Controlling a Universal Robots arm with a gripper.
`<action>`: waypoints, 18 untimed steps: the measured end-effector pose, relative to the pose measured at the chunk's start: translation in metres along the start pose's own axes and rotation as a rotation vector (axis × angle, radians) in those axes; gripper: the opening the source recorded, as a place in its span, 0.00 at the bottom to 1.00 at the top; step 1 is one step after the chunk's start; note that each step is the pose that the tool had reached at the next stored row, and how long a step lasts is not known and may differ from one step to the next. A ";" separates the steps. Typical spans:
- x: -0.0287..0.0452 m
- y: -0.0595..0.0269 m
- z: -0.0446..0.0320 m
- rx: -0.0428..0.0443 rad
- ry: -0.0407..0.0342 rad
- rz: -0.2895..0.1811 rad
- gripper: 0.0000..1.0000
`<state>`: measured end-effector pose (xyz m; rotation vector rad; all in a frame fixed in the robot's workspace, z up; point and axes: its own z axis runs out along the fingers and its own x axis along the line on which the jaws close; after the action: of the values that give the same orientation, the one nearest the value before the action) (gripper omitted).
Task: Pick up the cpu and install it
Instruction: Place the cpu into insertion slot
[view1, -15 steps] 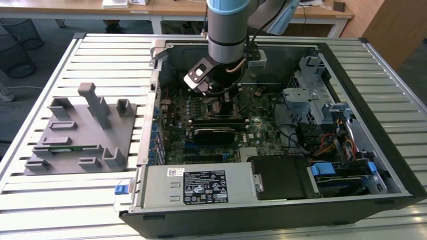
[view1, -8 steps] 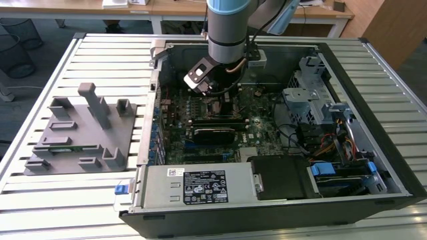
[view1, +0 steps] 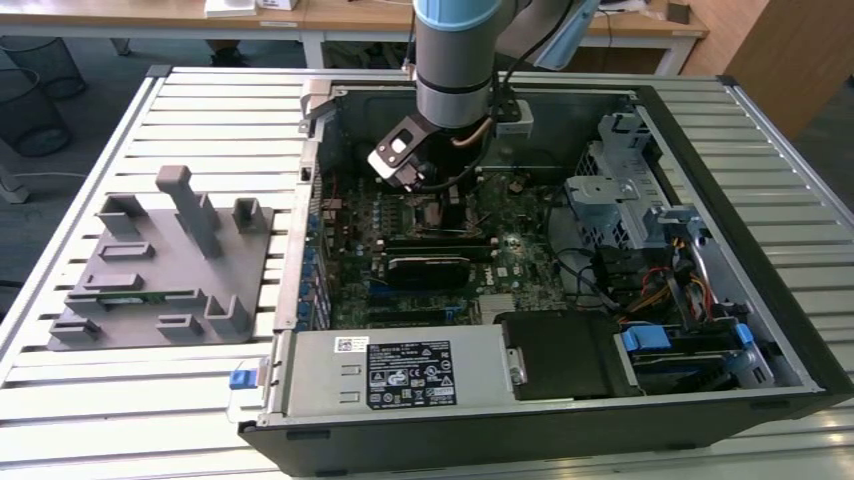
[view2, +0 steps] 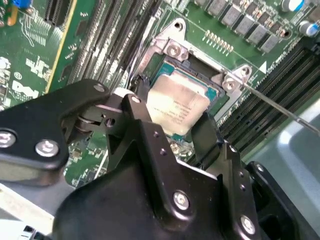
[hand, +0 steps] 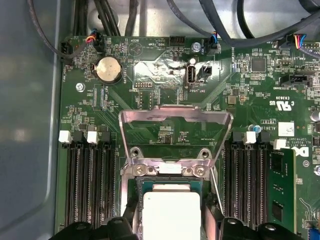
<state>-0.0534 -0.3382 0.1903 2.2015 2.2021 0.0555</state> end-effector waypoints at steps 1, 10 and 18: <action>0.0000 0.0000 -0.0008 0.0001 -0.0001 0.000 0.61; 0.0007 0.0008 -0.0076 0.0005 0.0002 0.000 0.61; 0.0010 0.0021 -0.0048 0.0008 0.0032 0.001 0.61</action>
<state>-0.0515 -0.3372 0.1952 2.2040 2.2035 0.0583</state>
